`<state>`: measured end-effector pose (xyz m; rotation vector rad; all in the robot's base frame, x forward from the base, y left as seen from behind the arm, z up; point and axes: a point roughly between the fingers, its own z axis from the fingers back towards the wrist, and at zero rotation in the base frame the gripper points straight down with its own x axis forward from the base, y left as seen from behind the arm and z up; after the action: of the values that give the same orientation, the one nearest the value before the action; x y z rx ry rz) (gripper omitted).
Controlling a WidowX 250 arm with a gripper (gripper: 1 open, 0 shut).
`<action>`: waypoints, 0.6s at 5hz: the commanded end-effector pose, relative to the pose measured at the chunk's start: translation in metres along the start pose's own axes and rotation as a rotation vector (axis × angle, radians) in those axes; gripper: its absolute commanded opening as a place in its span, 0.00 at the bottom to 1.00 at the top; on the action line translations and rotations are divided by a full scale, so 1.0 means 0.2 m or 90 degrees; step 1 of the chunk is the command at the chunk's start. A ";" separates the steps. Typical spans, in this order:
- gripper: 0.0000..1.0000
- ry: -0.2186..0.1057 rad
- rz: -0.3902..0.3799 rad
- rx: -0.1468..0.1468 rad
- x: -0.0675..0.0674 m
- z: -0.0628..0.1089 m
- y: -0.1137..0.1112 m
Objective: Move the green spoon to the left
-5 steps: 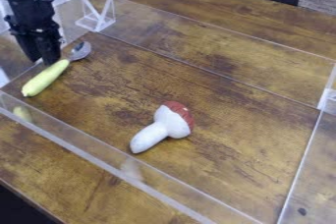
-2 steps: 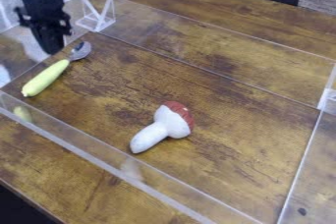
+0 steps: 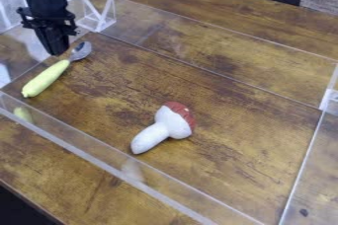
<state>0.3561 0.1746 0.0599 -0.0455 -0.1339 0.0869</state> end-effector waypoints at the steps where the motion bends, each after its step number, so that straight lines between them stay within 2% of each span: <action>1: 1.00 -0.046 -0.042 0.009 0.06 0.15 -0.10; 2: 1.00 -0.061 -0.076 0.003 0.07 0.21 -0.21; 3: 1.00 -0.073 -0.106 0.001 0.12 0.28 -0.33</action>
<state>0.3686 0.1132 0.0771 -0.0745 -0.1352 -0.0615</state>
